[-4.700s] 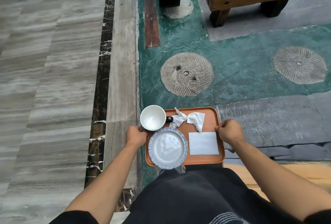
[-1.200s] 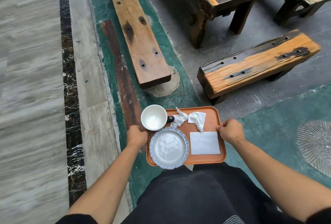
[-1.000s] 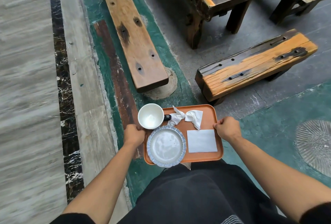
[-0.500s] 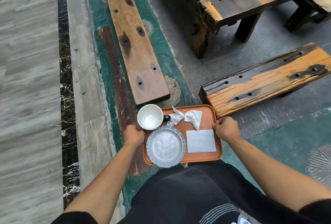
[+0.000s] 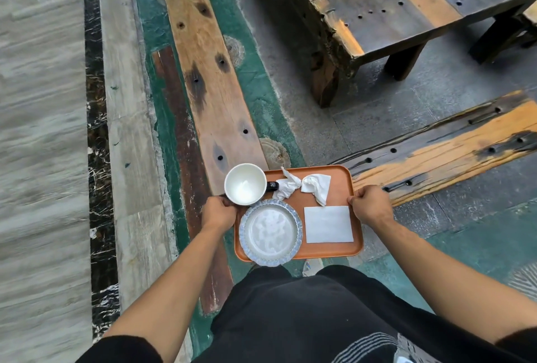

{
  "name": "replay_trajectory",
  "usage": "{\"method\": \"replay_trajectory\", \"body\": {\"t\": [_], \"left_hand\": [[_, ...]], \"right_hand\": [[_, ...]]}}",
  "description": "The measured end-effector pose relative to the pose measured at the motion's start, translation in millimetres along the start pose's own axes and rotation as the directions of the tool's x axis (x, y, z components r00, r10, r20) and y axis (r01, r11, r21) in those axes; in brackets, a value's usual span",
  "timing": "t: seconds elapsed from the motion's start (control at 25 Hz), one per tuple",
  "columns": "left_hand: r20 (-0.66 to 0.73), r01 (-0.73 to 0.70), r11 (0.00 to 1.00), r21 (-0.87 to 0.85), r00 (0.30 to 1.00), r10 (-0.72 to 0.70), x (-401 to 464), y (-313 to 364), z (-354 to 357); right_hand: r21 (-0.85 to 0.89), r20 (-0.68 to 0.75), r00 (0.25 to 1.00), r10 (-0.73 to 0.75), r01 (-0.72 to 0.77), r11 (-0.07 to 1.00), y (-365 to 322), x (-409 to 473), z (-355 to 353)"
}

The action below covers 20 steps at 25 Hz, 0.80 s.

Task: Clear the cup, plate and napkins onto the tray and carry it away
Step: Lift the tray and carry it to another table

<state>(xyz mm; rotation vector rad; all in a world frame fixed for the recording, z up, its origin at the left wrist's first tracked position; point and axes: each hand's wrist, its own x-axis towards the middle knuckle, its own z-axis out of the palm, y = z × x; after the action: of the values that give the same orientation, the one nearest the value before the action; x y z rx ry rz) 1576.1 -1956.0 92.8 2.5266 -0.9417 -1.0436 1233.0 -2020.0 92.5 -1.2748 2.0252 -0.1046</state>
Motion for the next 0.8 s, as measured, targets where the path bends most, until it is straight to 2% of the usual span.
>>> {"method": "replay_trajectory", "body": {"t": [0.48, 0.8], "left_hand": [[0.130, -0.145, 0.988, 0.052, 0.982, 0.137, 153, 100, -42], [0.169, -0.207, 0.974, 0.089, 0.967, 0.190, 215, 167, -49]], "right_hand": [[0.093, -0.091, 0.979, 0.182, -0.173, 0.980, -94, 80, 14], [0.156, -0.122, 0.951, 0.284, -0.265, 0.952, -128, 122, 8]]}}
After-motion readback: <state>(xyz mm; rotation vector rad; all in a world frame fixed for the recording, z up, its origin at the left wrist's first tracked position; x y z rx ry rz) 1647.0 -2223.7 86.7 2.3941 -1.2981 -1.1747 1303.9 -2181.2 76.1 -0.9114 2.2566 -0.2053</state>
